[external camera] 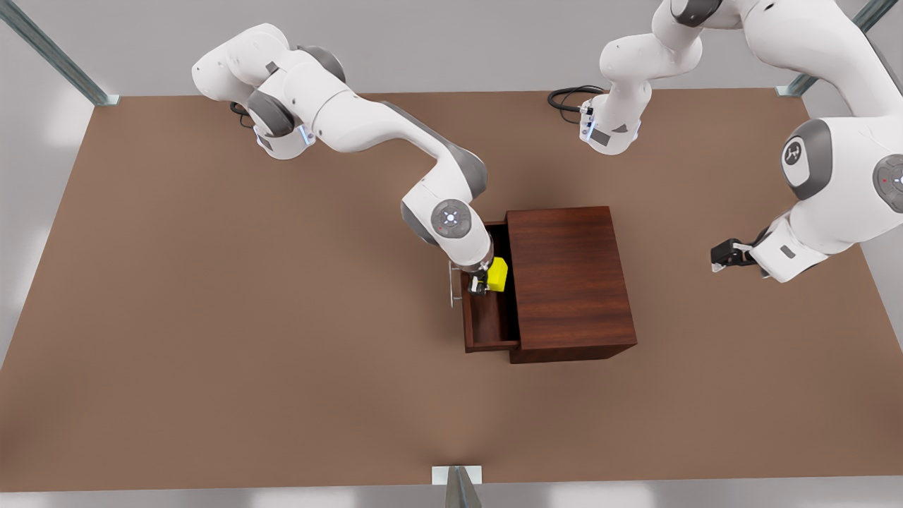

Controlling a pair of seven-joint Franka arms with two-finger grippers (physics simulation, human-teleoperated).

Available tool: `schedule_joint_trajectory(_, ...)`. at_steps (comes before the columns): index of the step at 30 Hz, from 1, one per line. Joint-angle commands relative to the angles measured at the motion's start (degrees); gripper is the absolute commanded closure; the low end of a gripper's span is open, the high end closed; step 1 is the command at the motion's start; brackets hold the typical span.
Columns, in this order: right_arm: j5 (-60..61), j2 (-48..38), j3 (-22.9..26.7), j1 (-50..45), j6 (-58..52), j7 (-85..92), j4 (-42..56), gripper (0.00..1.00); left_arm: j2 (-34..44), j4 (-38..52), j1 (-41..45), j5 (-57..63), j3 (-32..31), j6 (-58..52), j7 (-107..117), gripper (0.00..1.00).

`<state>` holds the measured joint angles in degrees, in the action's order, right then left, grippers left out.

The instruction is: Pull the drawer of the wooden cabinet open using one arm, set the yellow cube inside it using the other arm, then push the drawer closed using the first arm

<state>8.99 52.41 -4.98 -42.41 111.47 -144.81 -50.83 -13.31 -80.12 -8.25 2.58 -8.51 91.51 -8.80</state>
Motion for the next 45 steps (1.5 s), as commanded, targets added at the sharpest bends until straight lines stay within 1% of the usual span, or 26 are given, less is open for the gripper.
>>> schedule_joint_trajectory(1, 0.06, -0.03, -0.03, -0.04, -0.29, -4.17, 0.03, 0.09, 0.12, -0.03, -0.1, -0.11, -0.01, -0.02, 0.19, 0.0)
schedule_joint_trajectory(2, -0.91, -0.03, -0.03, -0.13, -0.29, -4.17, 0.03, 0.0, 0.12, 0.05, 0.08, -0.03, -0.1, -0.02, 0.36, 0.0)
schedule_joint_trajectory(9, -1.08, -0.11, -0.21, -0.22, -0.47, -4.17, -0.05, 0.0, 0.12, 0.05, 0.25, -0.12, -0.28, -0.1, 1.59, 0.0)
schedule_joint_trajectory(19, -4.51, 0.68, 0.06, -0.75, 0.24, -3.99, -1.28, 0.0, 0.12, 0.05, 0.25, -0.03, -0.19, -0.1, 1.42, 0.0)
schedule_joint_trajectory(21, -4.25, -0.37, 0.06, -0.75, -1.52, -4.08, -1.11, 0.0, 0.12, 0.05, 0.34, -0.2, -0.28, -0.1, 1.68, 0.0)
schedule_joint_trajectory(22, -3.98, -1.69, 0.15, -0.57, -4.94, -4.43, -0.93, 0.0, 0.12, 0.14, 0.6, -0.82, -0.45, -0.1, 4.12, 0.0)
schedule_joint_trajectory(24, -1.61, -5.2, -0.56, 1.36, -8.46, -4.43, -0.67, 0.0, 0.12, 0.32, 3.15, -1.08, -0.45, -0.19, 11.08, 0.0)
schedule_joint_trajectory(25, -1.61, -7.57, -1.26, 3.9, -11.36, -4.08, -0.76, 0.0, 0.03, 0.4, 5.25, -1.08, -0.45, -0.19, 16.08, 0.0)
schedule_joint_trajectory(27, -1.61, -10.83, -3.37, 11.54, -20.74, 3.2, -0.76, 0.0, 0.03, 0.4, 8.86, -1.08, -0.45, -0.19, 23.9, 0.0)
schedule_joint_trajectory(28, -1.61, -13.12, -4.34, 17.26, -26.56, 9.35, -0.67, 0.0, 0.03, 0.4, 11.15, -1.08, -0.45, -0.19, 29.7, 0.0)
schedule_joint_trajectory(29, -2.14, -14.61, -4.34, 22.89, -32.45, 19.72, -0.76, 0.0, -0.05, 0.84, 13.61, -1.08, -0.45, -0.11, 35.77, 0.0)
schedule_joint_trajectory(30, -4.41, -15.58, -4.43, 28.07, -35.71, 31.4, -0.84, 0.0, -0.67, 1.63, 15.98, -1.08, -0.45, 0.07, 42.62, 0.0)
schedule_joint_trajectory(31, -10.04, -18.48, -4.78, 34.4, -35.27, 55.47, -2.51, 0.0, -3.3, 3.74, 21.34, -1.08, -0.45, 0.33, 59.92, 0.45)
schedule_joint_trajectory(32, -12.41, -18.92, -4.78, 38.79, -32.57, 75.19, -4.18, 0.0, -4.27, 3.83, 24.32, -4.14, -0.37, -0.28, 72.98, 1.0)
schedule_joint_trajectory(33, -14.35, -21.37, -4.52, 42.04, -27.22, 94.96, -9.17, 0.0, -5.14, 3.31, 26.26, -5.66, -0.54, -0.19, 84.76, 1.0)
schedule_joint_trajectory(34, -14.27, -24.18, -2.59, 43.63, -21.15, 113.34, -14.44, 0.0, -7.51, 4.35, 28.55, -3.73, -0.36, 0.94, 95.76, 1.0)
schedule_joint_trajectory(35, -13.83, -27.0, 2.76, 43.2, -20.59, 139.97, -19.55, 0.0, -9.02, 5.24, 30.74, -3.54, -0.45, 5.77, 108.43, 1.0)
schedule_joint_trajectory(36, -12.26, -29.54, 7.07, 41.45, -21.04, 148.12, -23.68, 0.0, -9.63, 5.41, 31.97, -3.54, -0.37, 8.84, 115.72, 1.0)
schedule_joint_trajectory(37, -11.98, -32.02, 8.41, 39.86, -21.38, 144.74, -28.35, 0.0, -11.91, 8.12, 33.56, -3.37, -0.37, 10.44, 123.3, 1.0)
schedule_joint_trajectory(38, -12.24, -31.84, 8.32, 38.99, -24.44, 142.79, -28.53, 0.0, -14.19, 10.59, 35.14, -3.02, -0.19, 10.53, 127.95, 1.0)
schedule_joint_trajectory(39, -12.6, -32.11, 8.32, 38.72, -25.17, 141.38, -30.02, 0.0, -16.66, 12.71, 37.51, -0.82, -0.19, 10.7, 132.72, 1.0)
schedule_joint_trajectory(40, -12.6, -34.46, 8.23, 38.37, -23.07, 140.51, -34.83, 0.0, -18.33, 14.28, 38.92, -0.64, -0.19, 11.4, 135.61, 1.0)
schedule_joint_trajectory(41, -12.6, -42.64, 8.14, 38.37, -13.58, 140.15, -49.25, 0.0, -19.3, 14.47, 40.33, -0.64, -0.19, 13.78, 139.14, 1.0)
schedule_joint_trajectory(42, -12.6, -47.48, 8.14, 38.37, -8.03, 139.54, -57.7, 0.0, -20.35, 14.47, 41.65, -0.64, -0.19, 13.87, 141.07, 1.0)
schedule_joint_trajectory(43, -12.51, -48.89, 8.14, 38.45, -6.88, 139.01, -60.08, 0.0, -21.06, 14.47, 42.97, -0.21, -0.01, 14.66, 143.62, 1.0)
schedule_joint_trajectory(45, -12.51, -48.98, 8.41, 38.89, -7.32, 138.13, -59.82, 0.0, -22.9, 14.38, 44.55, 1.64, -0.01, 17.47, 150.3, 1.0)
